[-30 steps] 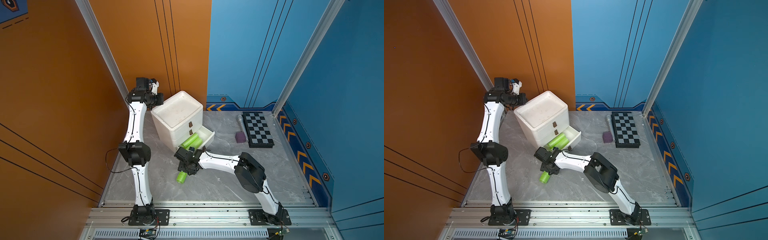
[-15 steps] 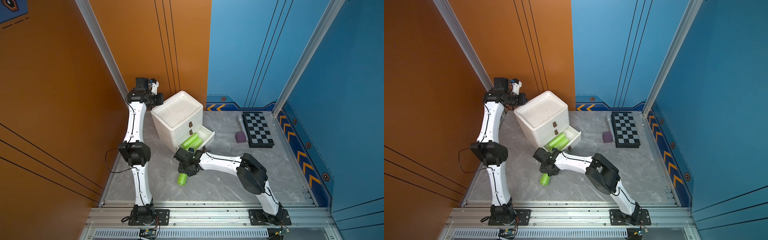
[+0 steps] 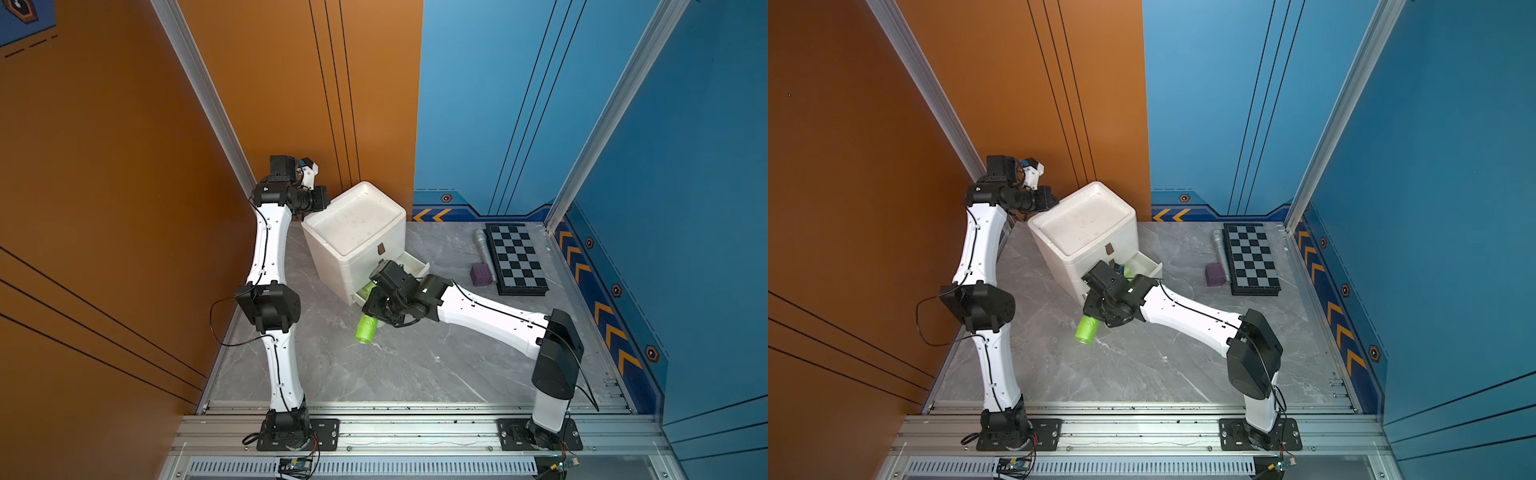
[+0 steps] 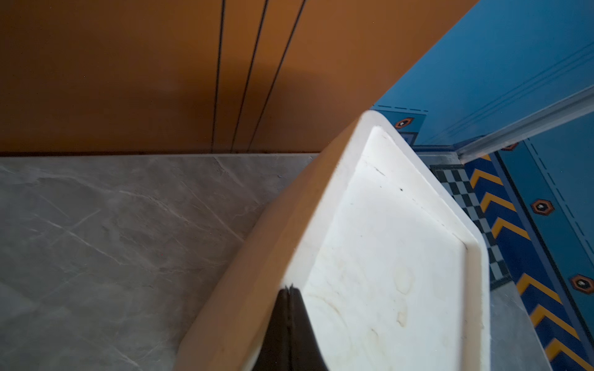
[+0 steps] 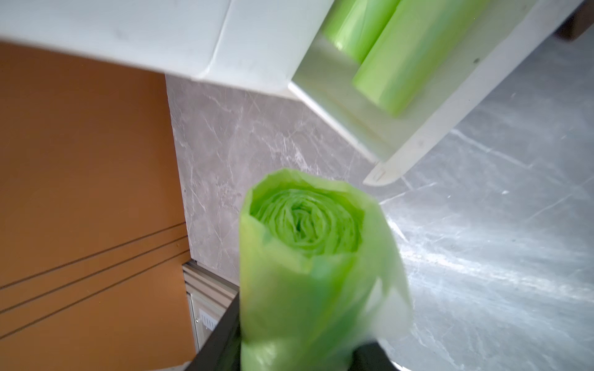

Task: Sort the rolls of trash bags by color and place them into the drawer
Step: Pick up the roll of trash bags from the center of the board, then place the roll of trash bags in the drawer.

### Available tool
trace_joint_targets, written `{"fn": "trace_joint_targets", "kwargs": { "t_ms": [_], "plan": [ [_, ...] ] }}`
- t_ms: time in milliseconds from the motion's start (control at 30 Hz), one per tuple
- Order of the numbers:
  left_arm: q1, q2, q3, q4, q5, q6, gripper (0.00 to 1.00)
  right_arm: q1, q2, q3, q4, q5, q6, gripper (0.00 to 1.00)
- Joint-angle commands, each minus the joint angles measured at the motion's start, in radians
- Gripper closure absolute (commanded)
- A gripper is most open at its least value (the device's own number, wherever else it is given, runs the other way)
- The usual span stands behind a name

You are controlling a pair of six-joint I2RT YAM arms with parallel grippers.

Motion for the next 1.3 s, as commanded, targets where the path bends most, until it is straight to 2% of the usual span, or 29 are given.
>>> {"fn": "trace_joint_targets", "kwargs": {
  "t_ms": [0,200,333,500,533,833,900,1100,1267],
  "plan": [
    [-0.024,0.024,-0.034,-0.138,0.087,-0.012,0.95,-0.075,-0.017,0.028,0.012,0.022,-0.023,0.58],
    [-0.016,0.029,-0.031,-0.139,0.093,-0.013,0.95,-0.182,0.071,0.120,0.018,0.037,-0.042,0.56],
    [-0.014,0.034,-0.010,-0.139,0.091,-0.017,0.95,-0.236,0.150,0.181,0.040,-0.004,-0.017,0.55],
    [-0.007,0.034,0.004,-0.138,0.073,-0.021,0.95,-0.248,0.218,0.204,0.062,-0.029,0.009,0.55],
    [-0.006,0.036,0.011,-0.138,0.075,-0.021,0.95,-0.282,0.255,0.204,0.067,-0.034,0.012,0.55],
    [0.000,0.037,0.032,-0.138,0.083,-0.024,0.95,-0.302,0.323,0.204,0.097,-0.057,0.039,0.53],
    [0.001,0.037,0.030,-0.138,0.079,-0.023,0.95,-0.305,0.329,0.206,0.097,-0.059,0.039,0.51],
    [0.001,0.047,0.031,-0.138,0.077,-0.024,0.95,-0.307,0.322,0.202,0.098,-0.062,0.039,0.35],
    [0.000,0.048,0.028,-0.138,0.079,-0.024,0.95,-0.304,0.265,0.170,0.097,-0.052,0.034,0.32]
  ]
}}
